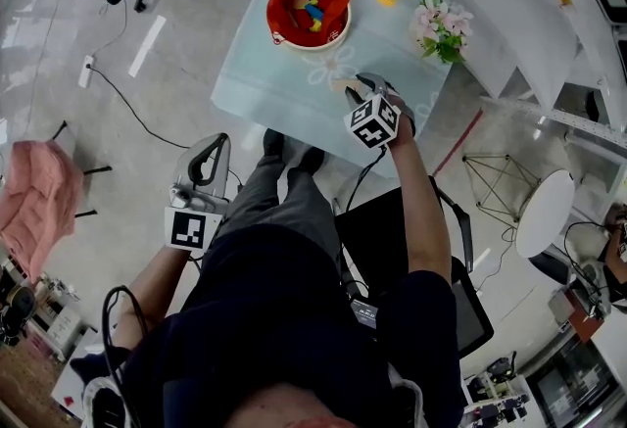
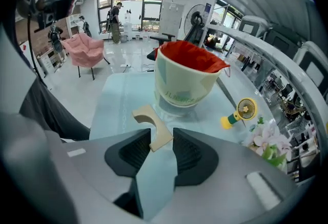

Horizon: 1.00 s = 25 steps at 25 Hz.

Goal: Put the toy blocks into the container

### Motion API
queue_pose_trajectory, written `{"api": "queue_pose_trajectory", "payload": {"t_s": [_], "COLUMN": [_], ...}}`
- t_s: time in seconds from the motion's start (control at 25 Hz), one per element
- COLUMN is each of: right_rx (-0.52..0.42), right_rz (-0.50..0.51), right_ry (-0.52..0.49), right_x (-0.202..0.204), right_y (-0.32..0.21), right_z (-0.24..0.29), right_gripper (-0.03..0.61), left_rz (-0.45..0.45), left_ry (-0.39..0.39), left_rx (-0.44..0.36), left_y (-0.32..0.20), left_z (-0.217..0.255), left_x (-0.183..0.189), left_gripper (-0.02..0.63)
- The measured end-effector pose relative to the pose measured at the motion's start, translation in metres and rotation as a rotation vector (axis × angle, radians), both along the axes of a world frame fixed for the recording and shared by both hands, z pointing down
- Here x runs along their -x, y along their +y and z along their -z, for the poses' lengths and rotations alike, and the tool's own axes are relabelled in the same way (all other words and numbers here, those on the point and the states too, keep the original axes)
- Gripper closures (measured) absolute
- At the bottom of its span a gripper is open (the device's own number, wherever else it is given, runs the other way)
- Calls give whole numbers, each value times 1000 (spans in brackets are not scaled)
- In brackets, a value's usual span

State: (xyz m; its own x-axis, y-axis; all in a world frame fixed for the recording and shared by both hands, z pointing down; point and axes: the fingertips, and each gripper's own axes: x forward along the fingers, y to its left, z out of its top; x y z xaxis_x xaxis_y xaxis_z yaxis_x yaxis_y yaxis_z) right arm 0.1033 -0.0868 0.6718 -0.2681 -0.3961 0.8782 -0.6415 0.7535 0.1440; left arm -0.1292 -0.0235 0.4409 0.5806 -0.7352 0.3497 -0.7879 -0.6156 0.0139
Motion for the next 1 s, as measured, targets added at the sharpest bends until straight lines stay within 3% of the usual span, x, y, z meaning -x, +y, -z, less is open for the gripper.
{"api": "queue_pose_trajectory", "payload": {"t_s": [0.28, 0.64, 1.0], "right_rx": [-69, -135, -185], "right_rz": [-79, -88, -59], "right_ry": [-40, -45, -52], "right_x": [-1, 8, 41], "right_y": [-17, -44, -100], "right_z": [65, 125, 140], "right_gripper": [442, 442, 443], "left_rz": [-25, -32, -31], "left_ry": [20, 36, 52], "left_rx": [-21, -43, -63], "left_y": [-4, -4, -5], "left_z": [6, 13, 24], "left_x": [-9, -10, -8], "left_gripper": [611, 611, 611]}}
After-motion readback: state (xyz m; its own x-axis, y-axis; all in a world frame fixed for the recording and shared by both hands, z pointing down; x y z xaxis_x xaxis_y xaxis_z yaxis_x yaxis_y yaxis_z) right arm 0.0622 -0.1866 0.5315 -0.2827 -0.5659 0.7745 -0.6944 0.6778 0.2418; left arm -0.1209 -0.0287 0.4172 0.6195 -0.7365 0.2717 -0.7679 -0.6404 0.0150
